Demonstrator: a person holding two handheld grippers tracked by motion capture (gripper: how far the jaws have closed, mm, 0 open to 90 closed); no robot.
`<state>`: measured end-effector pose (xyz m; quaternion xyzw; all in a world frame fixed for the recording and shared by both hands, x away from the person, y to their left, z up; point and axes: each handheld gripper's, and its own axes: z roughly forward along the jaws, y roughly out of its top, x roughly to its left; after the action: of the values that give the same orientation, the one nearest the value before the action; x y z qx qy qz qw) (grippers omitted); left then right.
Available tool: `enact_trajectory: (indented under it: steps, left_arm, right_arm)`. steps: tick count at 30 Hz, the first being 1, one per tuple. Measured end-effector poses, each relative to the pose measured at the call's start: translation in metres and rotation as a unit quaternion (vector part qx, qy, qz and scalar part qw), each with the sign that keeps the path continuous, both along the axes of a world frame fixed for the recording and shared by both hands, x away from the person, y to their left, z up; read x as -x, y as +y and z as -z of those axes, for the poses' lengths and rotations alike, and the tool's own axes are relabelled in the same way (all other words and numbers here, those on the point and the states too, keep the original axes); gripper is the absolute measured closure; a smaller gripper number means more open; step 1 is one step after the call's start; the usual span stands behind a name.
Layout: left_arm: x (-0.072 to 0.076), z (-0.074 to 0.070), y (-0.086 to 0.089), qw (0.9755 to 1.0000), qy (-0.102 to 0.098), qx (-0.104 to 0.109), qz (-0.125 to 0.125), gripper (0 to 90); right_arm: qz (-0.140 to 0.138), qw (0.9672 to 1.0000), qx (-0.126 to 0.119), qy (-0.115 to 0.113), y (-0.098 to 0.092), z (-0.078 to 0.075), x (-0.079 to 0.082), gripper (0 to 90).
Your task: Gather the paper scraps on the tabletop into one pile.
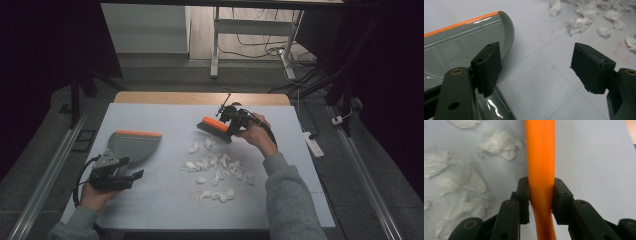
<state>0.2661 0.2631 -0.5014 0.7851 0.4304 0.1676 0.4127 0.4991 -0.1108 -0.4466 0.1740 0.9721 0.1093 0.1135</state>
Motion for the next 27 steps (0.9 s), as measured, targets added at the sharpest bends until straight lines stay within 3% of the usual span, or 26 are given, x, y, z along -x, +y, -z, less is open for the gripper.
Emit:
enact_trajectory:
  steps: [5,6,10,13,15,18,19,20,27]
  left_arm:
    - [0.001,0.000,0.000,1.0000,-0.002,-0.001,0.000,25.7]
    - [0.001,0.000,0.000,1.0000,-0.002,-0.001,0.000,25.7]
    - [0.002,0.000,-0.001,1.0000,-0.003,-0.002,0.001,25.7]
    - [0.001,0.000,-0.001,1.0000,-0.002,-0.003,0.002,25.7]
    - [0.001,0.000,-0.002,1.0000,-0.002,-0.005,0.002,25.7]
    - [0.001,0.000,-0.002,1.0000,-0.001,-0.005,0.001,25.7]
    - [0.001,0.000,-0.002,1.0000,-0.001,-0.006,0.000,25.7]
    - [0.001,0.000,-0.002,1.0000,-0.001,-0.006,0.000,25.7]
    - [0.001,0.000,-0.002,1.0000,0.000,-0.005,-0.001,25.6]
  right_arm:
    - [-0.033,0.9990,0.029,-0.001,0.007,0.002,0.021,70.6]
    - [-0.046,0.9983,0.036,-0.002,0.007,0.002,0.031,70.6]
    - [-0.064,0.9974,0.031,0.015,0.004,0.000,0.045,70.6]
    - [-0.081,0.9958,0.010,0.041,-0.004,-0.003,0.061,70.6]
    - [-0.085,0.9955,0.005,0.042,-0.006,-0.004,0.063,70.6]
    - [-0.072,0.9963,-0.029,0.036,-0.015,-0.009,0.066,70.5]
    - [-0.072,0.9963,-0.029,0.036,-0.015,-0.009,0.066,70.5]
    - [-0.057,0.9970,-0.042,0.031,-0.018,-0.012,0.065,70.5]
    - [-0.044,0.9967,-0.068,0.001,-0.023,-0.020,0.057,70.5]
